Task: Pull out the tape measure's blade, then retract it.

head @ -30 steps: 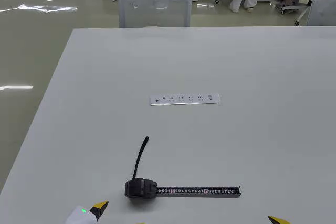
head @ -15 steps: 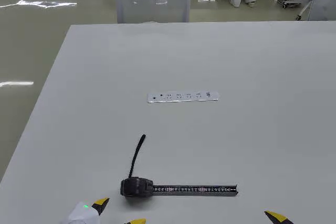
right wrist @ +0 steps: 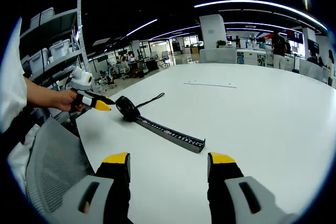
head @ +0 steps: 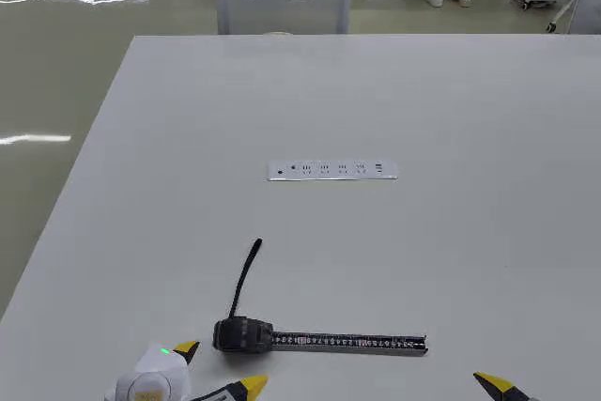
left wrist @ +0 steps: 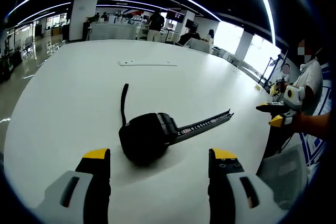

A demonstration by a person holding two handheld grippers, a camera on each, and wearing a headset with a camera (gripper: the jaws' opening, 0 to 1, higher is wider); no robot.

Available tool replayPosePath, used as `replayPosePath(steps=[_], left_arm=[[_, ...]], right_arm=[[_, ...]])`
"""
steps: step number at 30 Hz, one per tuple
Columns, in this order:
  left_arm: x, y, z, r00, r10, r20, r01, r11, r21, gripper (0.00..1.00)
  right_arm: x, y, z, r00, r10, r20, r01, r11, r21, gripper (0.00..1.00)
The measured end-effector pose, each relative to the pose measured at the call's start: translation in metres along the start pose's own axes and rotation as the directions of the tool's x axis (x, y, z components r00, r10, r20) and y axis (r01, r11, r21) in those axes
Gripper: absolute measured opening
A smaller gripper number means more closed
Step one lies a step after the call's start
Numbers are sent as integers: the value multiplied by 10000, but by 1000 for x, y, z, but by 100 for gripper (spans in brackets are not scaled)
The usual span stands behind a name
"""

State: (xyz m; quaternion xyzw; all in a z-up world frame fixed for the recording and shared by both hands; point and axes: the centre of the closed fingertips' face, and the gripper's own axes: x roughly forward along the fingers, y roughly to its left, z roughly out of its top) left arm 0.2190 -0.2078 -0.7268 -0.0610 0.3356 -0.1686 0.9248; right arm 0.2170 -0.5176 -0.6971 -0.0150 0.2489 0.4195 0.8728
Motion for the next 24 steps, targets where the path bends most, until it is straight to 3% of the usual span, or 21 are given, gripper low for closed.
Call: replayPosePath(steps=[24], left_arm=[[24,5,4,9986,532,-5,-531,9966,-634,77]], right_arm=[[11,-13,1,9998,181,-83,-181,9998,29,59]])
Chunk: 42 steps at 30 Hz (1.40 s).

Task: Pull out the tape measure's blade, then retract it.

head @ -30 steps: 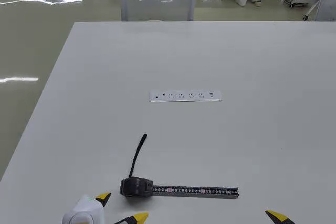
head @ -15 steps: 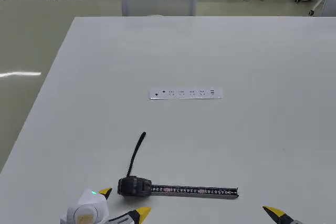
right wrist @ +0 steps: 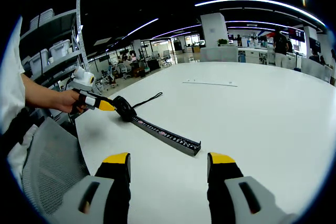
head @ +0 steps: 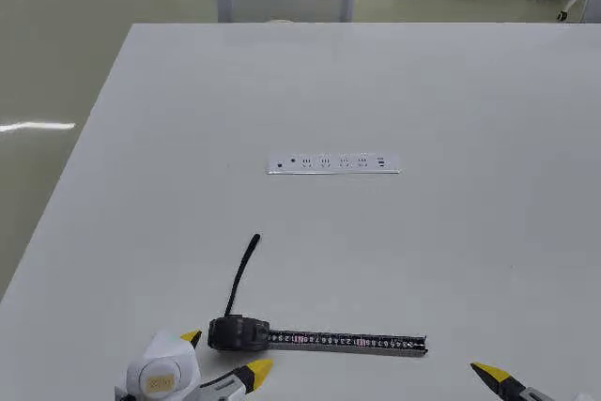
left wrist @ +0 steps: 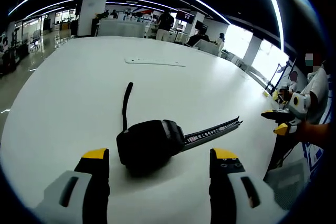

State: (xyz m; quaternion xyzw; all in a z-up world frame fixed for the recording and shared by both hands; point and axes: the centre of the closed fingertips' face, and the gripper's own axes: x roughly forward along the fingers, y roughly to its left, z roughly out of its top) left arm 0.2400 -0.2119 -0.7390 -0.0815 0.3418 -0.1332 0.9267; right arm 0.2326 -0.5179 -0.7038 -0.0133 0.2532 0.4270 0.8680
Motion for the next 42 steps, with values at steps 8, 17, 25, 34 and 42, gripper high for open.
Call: replayPosePath(steps=[8,17,25,34,42], left_arm=[[4,7,0,9998,217,-26,-218,9995,-242,77],[12,8,2,9996,297,-17,-298,9987,-413,78],[16,10,1,9989,460,-64,-463,9972,-579,79],[21,14,4,9971,759,-40,-760,9938,-808,80],[25,14,1,9944,1055,-84,-1058,9889,-1038,80]], right_arm=[[4,-2,1,10000,46,55,-46,10000,-21,59],[10,-3,2,9997,224,74,-223,9997,-133,58],[13,-9,1,9997,240,-1,-240,9996,-155,58],[20,-10,2,9994,346,-46,-346,9992,-177,58],[23,-13,4,9992,393,-29,-394,9990,-193,58]])
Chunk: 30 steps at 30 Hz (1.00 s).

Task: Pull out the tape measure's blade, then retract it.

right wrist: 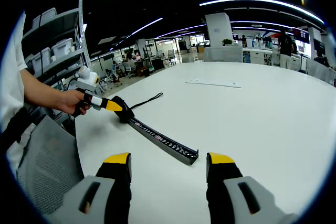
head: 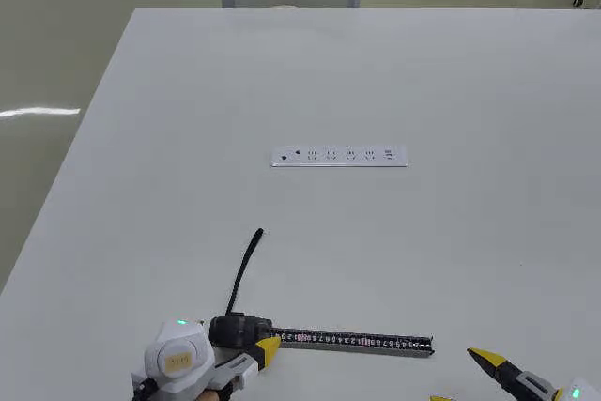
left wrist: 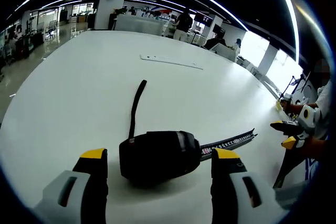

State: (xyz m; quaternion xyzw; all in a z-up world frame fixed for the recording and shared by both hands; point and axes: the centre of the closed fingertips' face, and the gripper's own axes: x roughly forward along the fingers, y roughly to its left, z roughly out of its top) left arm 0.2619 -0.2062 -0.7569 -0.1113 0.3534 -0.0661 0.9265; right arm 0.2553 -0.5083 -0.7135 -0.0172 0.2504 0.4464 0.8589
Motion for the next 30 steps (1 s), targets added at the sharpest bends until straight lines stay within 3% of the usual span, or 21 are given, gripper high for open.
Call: replayPosePath(steps=[7,15,25,30], left_arm=[[3,-1,-3,9993,366,59,-365,9993,-116,79],[4,1,0,9965,735,400,-724,9970,-269,76],[6,-2,-2,9936,878,711,-861,9959,-279,73],[8,3,-1,9903,1121,818,-1084,9930,-476,73]], right_arm=[[1,0,0,10000,70,-11,-69,10000,64,58],[2,-1,0,10000,82,30,-83,9998,157,57],[0,-1,-1,10000,46,11,-47,9997,242,57],[-1,-3,-3,10000,28,-18,-28,9997,263,57]])
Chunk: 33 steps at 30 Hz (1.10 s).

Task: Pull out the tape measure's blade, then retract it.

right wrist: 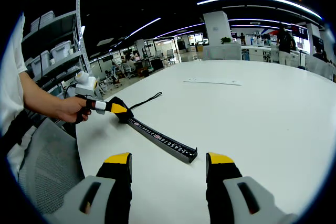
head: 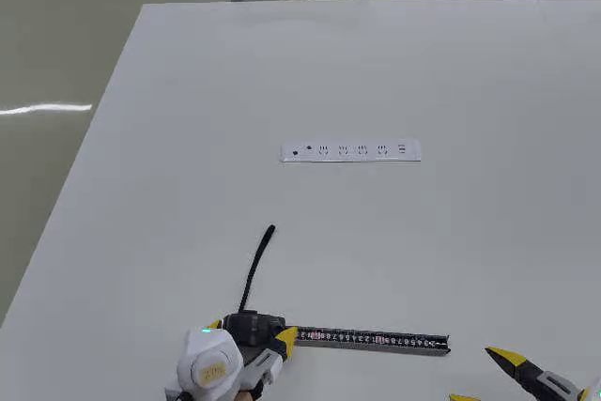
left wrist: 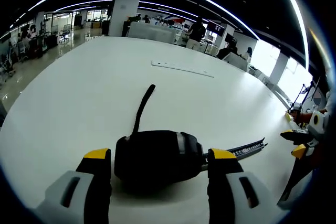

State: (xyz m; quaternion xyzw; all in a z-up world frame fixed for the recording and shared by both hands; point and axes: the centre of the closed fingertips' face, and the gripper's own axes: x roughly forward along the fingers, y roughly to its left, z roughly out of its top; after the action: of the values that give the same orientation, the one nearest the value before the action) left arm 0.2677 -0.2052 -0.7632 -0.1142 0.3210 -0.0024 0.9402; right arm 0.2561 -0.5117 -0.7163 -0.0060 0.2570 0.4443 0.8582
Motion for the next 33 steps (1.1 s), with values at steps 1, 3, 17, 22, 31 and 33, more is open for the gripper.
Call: replayPosePath(steps=[1,3,17,22,31,33], left_arm=[[0,-2,0,10000,-37,2,37,10000,-29,73],[1,-2,0,10000,-11,24,11,10000,36,72],[4,1,-1,9996,296,-35,-296,9994,-160,68],[6,1,-1,9995,310,-42,-311,9993,-183,68],[5,0,0,9994,353,-15,-353,9992,-207,68],[5,0,0,9994,349,-17,-350,9992,-207,68]], right_arm=[[0,0,0,10000,-6,-7,6,10000,4,57],[0,0,0,10000,-6,-8,6,10000,34,57],[1,-2,2,9999,71,-73,-71,10000,-17,56],[3,-2,0,9999,114,-94,-114,9999,-9,56],[6,-3,-2,9997,181,-144,-181,9998,-11,56],[7,-4,-2,9997,196,-144,-196,9998,-20,55]])
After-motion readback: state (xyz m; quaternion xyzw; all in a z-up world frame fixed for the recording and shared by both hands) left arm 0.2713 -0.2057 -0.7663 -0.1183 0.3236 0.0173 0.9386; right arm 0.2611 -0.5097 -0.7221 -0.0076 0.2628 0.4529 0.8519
